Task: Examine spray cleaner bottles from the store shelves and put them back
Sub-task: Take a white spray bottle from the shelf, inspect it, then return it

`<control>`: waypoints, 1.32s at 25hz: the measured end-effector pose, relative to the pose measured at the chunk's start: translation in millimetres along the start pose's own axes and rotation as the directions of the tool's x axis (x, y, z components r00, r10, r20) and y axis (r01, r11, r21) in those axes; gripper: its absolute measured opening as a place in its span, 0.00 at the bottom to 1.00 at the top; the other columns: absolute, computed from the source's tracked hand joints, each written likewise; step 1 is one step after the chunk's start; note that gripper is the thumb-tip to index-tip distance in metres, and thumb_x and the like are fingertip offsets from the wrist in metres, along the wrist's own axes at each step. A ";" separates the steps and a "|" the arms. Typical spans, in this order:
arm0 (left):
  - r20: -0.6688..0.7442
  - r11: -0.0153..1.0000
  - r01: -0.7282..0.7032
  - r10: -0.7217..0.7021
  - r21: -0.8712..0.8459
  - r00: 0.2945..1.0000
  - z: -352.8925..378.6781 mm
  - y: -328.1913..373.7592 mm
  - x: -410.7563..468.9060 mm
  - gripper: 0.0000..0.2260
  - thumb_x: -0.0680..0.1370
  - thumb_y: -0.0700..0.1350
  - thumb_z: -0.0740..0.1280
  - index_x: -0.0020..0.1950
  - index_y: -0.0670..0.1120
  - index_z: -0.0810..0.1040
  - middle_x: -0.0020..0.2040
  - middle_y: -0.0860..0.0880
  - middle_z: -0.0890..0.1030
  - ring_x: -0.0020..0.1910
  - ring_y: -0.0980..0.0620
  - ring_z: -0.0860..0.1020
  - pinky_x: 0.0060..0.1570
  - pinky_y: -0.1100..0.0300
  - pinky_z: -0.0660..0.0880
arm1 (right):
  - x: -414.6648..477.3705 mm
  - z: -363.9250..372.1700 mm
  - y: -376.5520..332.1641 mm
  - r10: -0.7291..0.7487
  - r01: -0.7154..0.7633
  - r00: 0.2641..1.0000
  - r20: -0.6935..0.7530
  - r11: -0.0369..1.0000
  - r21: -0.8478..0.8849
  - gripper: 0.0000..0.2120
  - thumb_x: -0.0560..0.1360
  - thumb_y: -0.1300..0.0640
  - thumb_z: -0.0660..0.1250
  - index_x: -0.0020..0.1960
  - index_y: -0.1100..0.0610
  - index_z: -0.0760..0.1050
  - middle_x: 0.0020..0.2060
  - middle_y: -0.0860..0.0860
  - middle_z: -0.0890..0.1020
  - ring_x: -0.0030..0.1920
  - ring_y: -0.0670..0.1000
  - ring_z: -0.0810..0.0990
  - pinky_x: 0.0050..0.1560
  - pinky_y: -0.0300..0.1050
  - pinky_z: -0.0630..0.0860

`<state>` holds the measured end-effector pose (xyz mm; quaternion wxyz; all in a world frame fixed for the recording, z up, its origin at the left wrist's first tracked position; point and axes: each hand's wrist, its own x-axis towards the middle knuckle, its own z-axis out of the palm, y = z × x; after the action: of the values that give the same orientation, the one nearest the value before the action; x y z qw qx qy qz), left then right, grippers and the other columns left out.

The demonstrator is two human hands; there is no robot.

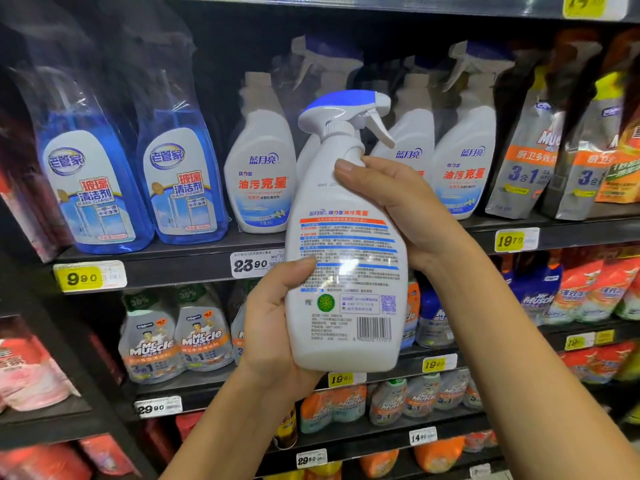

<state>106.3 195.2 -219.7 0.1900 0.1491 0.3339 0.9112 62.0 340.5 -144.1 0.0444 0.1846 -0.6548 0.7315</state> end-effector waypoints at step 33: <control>0.148 0.852 -0.100 0.027 0.513 0.989 -76.4 -5.6 -10.6 0.29 0.59 0.52 0.82 0.56 0.49 0.79 0.52 0.45 0.85 0.50 0.45 0.83 0.45 0.58 0.80 | -48.8 19.8 46.0 -0.344 0.344 0.922 0.176 0.938 0.032 0.27 0.63 0.65 0.74 0.58 0.46 0.81 0.49 0.44 0.85 0.51 0.44 0.83 0.50 0.37 0.78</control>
<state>86.5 152.2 -281.0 0.1348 0.2672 0.5485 0.7807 97.4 323.4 -202.0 0.1131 0.3615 -0.6133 0.6931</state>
